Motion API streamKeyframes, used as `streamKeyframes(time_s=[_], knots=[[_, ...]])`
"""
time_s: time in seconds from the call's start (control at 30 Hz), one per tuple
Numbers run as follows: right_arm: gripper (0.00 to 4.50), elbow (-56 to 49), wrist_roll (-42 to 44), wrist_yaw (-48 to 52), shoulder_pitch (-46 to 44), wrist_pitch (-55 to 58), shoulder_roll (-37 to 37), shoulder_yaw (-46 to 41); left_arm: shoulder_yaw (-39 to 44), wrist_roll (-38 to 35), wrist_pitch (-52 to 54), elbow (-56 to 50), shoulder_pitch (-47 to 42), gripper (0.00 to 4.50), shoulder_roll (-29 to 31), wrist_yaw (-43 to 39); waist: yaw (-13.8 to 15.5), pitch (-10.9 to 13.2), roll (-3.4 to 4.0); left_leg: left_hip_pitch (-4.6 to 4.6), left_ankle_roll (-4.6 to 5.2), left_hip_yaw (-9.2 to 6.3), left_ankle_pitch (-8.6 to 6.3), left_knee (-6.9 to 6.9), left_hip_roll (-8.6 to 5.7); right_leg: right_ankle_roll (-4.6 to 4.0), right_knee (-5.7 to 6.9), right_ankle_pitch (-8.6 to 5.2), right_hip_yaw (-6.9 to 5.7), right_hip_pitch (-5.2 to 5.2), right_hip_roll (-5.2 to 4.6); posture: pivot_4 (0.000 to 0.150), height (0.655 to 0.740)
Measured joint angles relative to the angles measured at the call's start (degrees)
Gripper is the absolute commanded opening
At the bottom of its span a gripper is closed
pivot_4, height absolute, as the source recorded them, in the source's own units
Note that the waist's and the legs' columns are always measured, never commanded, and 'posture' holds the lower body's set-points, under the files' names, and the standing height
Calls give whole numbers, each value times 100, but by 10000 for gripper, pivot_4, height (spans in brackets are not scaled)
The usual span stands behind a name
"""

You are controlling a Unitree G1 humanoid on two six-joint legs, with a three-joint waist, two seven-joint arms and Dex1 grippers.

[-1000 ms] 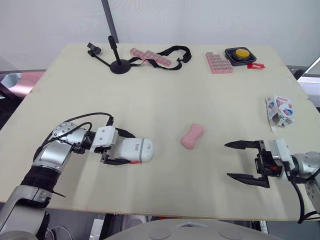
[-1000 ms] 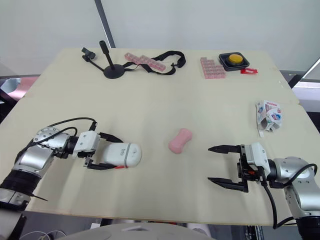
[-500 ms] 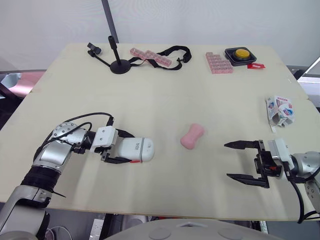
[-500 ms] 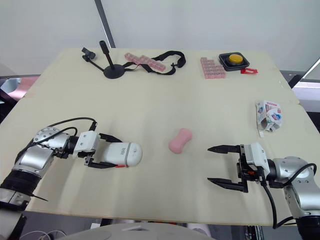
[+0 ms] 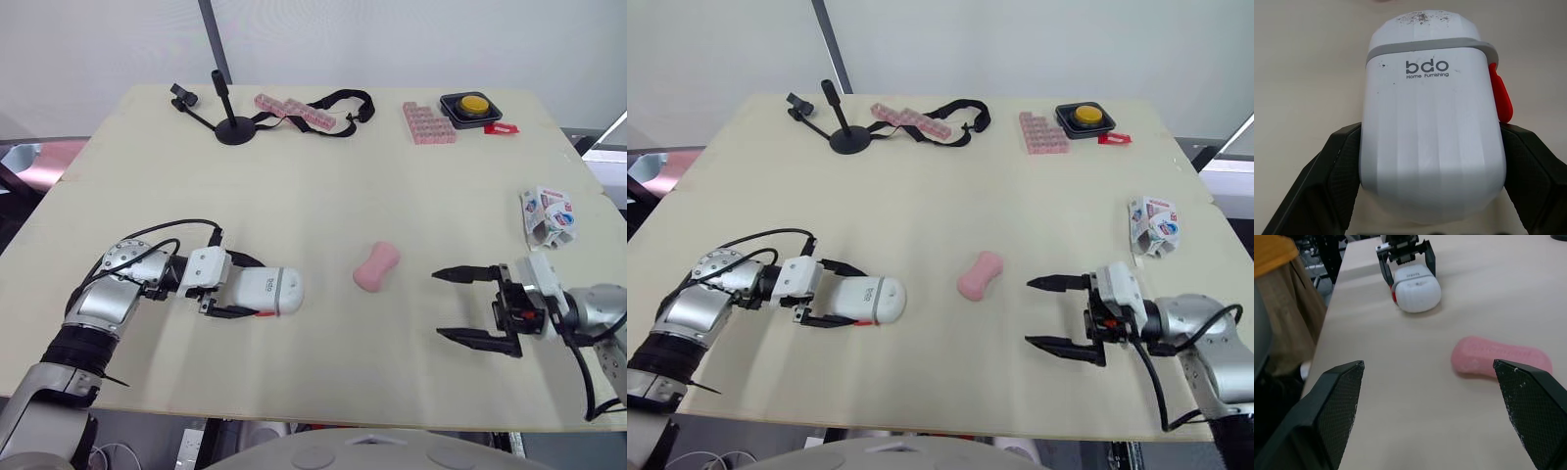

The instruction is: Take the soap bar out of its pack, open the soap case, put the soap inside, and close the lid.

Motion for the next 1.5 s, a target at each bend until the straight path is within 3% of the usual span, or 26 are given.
streamKeyframes(time_s=[0.1,0.23,0.33,0.5,0.6,0.93,1.4,1.5], knots=[[45000,-299,408,-414,-86,852,-139,8,55,-69,-66,-111,39,34818,0,53,24,1,0,-3,-13,0,4,0,-1,1,-4,0,0,0,-1,1500,7400],[45000,-917,1957,-2367,-1330,3086,-159,78,194,-134,-170,-889,135,34818,-431,577,8,4,4,10,-34,1,17,-6,-1,2,3,1,8,1,4,1500,7400],[45000,-987,2926,-3529,-1767,4052,-81,121,188,-80,-297,-1271,149,34818,-656,917,70,1,-2,8,-39,0,20,-24,0,1,-12,1,7,4,10,1500,7400],[45000,-653,4966,-5408,-2389,4744,119,498,93,167,-391,-1589,96,34818,-1107,1579,124,3,4,3,-43,1,17,-26,-2,2,-4,1,11,4,14,1500,7400],[45000,-604,5702,-6076,-2486,4799,87,708,36,305,-433,-1596,92,34818,-1132,1767,170,3,4,3,-46,1,15,-29,2,2,-8,1,11,4,19,1500,7400],[45000,-307,6448,-7146,-2754,4758,134,1301,-254,421,-638,-1640,-28,34818,-1217,1900,218,3,3,1,-51,1,13,-27,-1,4,-4,2,9,3,15,1500,7400],[45000,-96,6871,-7510,-2816,4643,248,1540,-325,420,-653,-1704,-29,34818,-1215,1931,235,4,3,-3,-53,1,12,-26,-1,5,-5,2,7,2,15,1500,7400],[36997,-77,6937,-7552,-2816,4635,249,1557,-330,420,-652,-1728,-29,34818,-1215,1939,235,4,3,-3,-54,1,11,-26,-1,5,-4,2,7,2,16,1500,7400]])
